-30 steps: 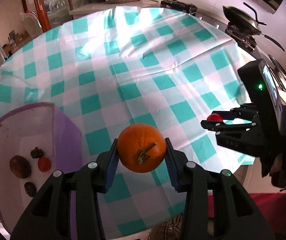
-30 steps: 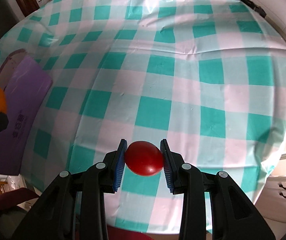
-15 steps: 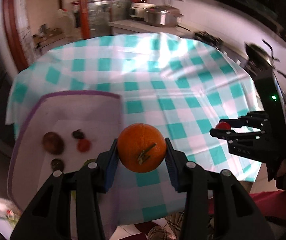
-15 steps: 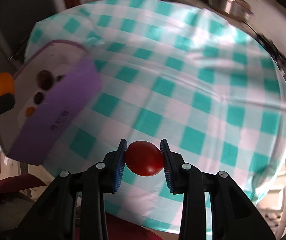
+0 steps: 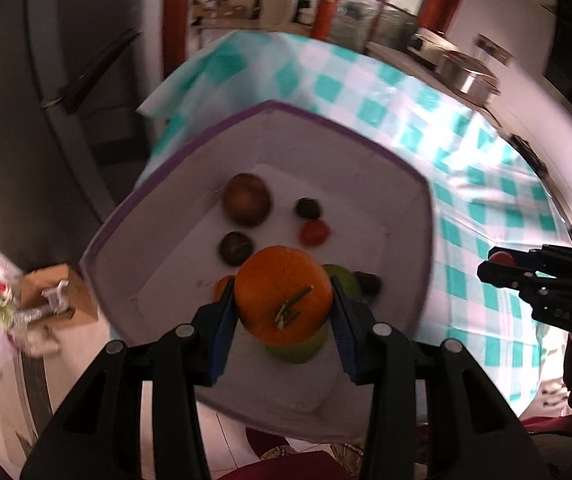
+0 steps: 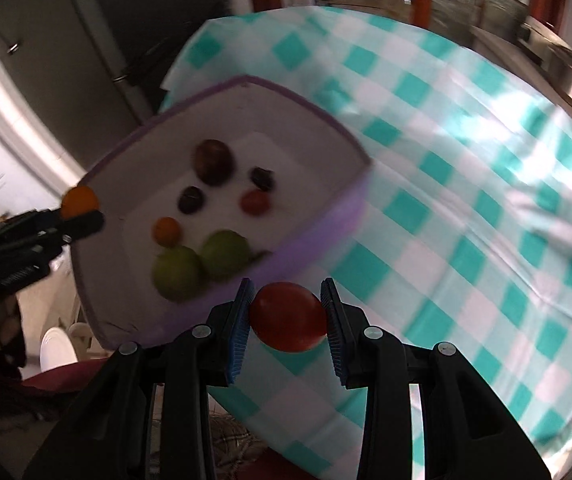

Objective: Organize fruits
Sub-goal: 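Carry the orange and red tomato over the white box and lower them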

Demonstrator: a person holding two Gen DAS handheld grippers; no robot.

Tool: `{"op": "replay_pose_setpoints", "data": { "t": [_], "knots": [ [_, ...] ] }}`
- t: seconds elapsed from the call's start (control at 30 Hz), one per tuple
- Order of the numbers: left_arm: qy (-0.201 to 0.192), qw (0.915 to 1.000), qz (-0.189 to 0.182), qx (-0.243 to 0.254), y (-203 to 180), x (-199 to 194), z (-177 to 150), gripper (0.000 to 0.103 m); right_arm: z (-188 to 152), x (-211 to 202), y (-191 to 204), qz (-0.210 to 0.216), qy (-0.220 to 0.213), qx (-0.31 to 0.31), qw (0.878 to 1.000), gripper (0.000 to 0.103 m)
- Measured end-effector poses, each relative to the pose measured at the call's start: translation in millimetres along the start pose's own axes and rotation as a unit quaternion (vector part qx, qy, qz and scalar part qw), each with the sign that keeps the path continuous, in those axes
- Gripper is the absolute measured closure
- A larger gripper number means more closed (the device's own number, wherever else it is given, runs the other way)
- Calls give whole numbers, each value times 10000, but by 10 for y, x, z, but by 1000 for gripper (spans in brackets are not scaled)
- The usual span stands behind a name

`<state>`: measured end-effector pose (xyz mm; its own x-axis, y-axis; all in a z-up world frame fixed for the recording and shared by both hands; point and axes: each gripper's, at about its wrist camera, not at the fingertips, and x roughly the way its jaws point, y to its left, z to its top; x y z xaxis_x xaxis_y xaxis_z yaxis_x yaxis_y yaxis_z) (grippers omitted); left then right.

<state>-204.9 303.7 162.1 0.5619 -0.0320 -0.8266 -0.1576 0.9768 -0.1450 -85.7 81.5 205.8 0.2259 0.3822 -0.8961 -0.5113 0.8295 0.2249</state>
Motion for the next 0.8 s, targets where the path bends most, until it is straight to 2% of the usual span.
{"op": "replay_pose_setpoints", "data": {
  "t": [0.17, 0.27, 0.47, 0.6, 0.73, 0.8],
  "knots": [
    [22, 9995, 308, -39, 101, 75, 27, 59, 302, 208, 222, 194, 64, -481, 9986, 68],
    [132, 9989, 439, -86, 141, 166, 59, 59, 448, 350, 303, 157, 125, -761, 9969, 68],
    [411, 9985, 220, -296, 28, 431, 229, 59, 666, 663, 236, 64, 398, -1031, 9938, 68],
    [846, 9961, 192, -169, -168, 764, 401, 59, 769, 924, 165, 9, 707, -1291, 9891, 68],
    [1443, 9894, 120, -72, -293, 1158, 495, 59, 850, 1192, 146, -16, 1061, -1543, 9823, 68],
    [1606, 9869, 150, -36, -317, 1287, 506, 59, 861, 1272, 133, -10, 1174, -1676, 9788, 68]
  ]
}}
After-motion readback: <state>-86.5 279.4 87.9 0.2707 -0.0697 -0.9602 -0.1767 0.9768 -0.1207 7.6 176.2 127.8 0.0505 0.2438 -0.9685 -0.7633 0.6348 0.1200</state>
